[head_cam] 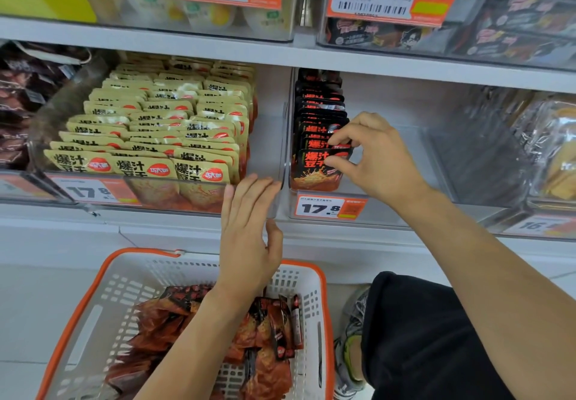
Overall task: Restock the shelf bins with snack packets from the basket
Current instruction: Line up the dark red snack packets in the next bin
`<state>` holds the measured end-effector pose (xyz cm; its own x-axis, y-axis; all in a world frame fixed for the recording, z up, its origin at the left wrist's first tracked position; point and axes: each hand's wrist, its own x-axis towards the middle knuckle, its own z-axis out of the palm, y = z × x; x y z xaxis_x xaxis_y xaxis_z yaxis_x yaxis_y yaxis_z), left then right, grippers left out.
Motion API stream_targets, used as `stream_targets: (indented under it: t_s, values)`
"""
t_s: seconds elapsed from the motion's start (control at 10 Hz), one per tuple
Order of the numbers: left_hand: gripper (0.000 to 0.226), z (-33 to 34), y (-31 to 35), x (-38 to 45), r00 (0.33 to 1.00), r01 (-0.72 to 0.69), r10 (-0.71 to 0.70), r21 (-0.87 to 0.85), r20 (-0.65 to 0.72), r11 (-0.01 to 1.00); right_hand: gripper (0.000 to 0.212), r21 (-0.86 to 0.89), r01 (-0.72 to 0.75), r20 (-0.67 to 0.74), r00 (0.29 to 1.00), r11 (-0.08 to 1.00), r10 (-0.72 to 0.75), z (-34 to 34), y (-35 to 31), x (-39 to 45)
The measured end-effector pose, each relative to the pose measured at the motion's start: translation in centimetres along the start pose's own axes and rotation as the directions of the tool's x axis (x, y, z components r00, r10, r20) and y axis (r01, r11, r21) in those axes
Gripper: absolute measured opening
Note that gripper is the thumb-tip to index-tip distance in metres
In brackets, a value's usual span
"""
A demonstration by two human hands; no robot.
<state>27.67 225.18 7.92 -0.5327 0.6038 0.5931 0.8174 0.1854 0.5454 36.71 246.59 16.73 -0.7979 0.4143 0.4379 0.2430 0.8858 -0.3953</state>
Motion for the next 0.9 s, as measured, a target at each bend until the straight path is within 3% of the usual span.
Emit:
stream_targets:
  t_s: [0.5, 0.6, 0.7, 0.8, 0.9]
  values:
    - [0.057, -0.3, 0.1, 0.0, 0.999, 0.004, -0.002, -0.053, 0.038, 0.999, 0.034, -0.089, -0.024, -0.143, 0.990, 0.996, 0.011, 1.5, -0.4, -0.4]
    - [0.053, -0.7, 0.5, -0.2, 1.000, -0.001, 0.001, -0.079, 0.004, 0.997, 0.030, -0.070, 0.007, -0.209, 0.978, 0.998, -0.021, 0.9, -1.2, -0.6]
    - [0.040, -1.0, 0.4, -2.5, 0.992, 0.028, -0.046, -0.151, -0.118, 0.988, 0.017, -0.032, 0.135, -0.336, 0.932, 0.990, -0.138, 0.2, -3.7, -1.4]
    - [0.026, -0.3, -2.4, -6.8, 0.984, 0.174, -0.177, -0.140, -0.009, 0.975, 0.009, 0.068, 0.299, -0.332, 0.906, 0.952, -0.261, 1.4, -7.5, -3.4]
    - [0.022, 1.7, -6.7, -12.2, 0.861, 0.408, -0.418, 0.097, 0.289, 0.908, 0.013, 0.151, 0.339, -0.083, 0.940, 0.928, -0.330, 6.0, -9.6, -6.8]
